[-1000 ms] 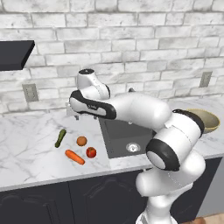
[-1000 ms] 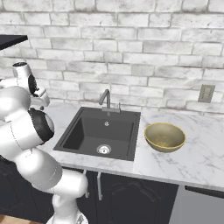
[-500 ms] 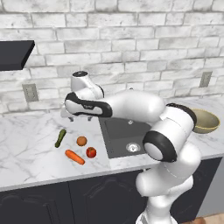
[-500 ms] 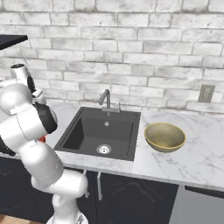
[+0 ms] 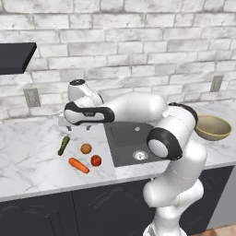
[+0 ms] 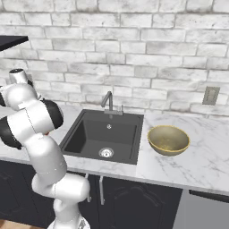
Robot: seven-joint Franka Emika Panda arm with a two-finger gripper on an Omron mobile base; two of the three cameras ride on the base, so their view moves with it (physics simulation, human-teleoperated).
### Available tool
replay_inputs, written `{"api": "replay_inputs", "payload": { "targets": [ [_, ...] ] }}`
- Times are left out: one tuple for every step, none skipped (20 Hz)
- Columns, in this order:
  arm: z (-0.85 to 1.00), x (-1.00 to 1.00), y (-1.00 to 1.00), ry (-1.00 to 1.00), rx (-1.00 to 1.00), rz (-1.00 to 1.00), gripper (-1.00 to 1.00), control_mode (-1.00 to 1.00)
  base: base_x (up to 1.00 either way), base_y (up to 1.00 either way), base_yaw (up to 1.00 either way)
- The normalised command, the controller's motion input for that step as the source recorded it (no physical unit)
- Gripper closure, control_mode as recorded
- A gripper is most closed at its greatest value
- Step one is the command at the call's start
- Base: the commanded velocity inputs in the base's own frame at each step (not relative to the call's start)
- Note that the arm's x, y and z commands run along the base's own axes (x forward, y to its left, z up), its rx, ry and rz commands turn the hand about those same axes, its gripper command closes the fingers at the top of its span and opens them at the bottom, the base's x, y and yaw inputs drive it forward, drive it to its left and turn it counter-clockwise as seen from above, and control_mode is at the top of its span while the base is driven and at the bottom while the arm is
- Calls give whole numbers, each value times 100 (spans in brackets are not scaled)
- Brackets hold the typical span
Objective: There is a mixed pile of frozen fruits and vegetables on the counter. Locate all the frozen vegetables and place the items in a bowl on the counter. Take all the frozen fruits and defrost them in a running sink.
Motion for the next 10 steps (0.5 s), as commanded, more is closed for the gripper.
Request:
{"api": "replay_inputs", "payload": {
  "targets": [
    [-15, 14, 22, 0, 0, 0, -100, -100, 0, 0, 0],
    [-14, 14, 22, 0, 0, 0, -100, -100, 0, 0, 0],
    [-15, 12, 22, 0, 0, 0, -100, -100, 0, 0, 0],
    [-15, 12, 20, 0, 0, 0, -100, -100, 0, 0, 0],
    [-16, 13, 20, 0, 0, 0, -100, -100, 0, 0, 0],
    [-16, 14, 18, 0, 0, 0, -100, -100, 0, 0, 0],
    [-15, 12, 16, 0, 0, 0, -100, -100, 0, 0, 0],
    [-14, 12, 14, 0, 0, 0, -100, -100, 0, 0, 0],
    [-16, 11, 13, 0, 0, 0, -100, -100, 0, 0, 0],
    [-17, 11, 13, 0, 0, 0, -100, -100, 0, 0, 0]
  ]
}}
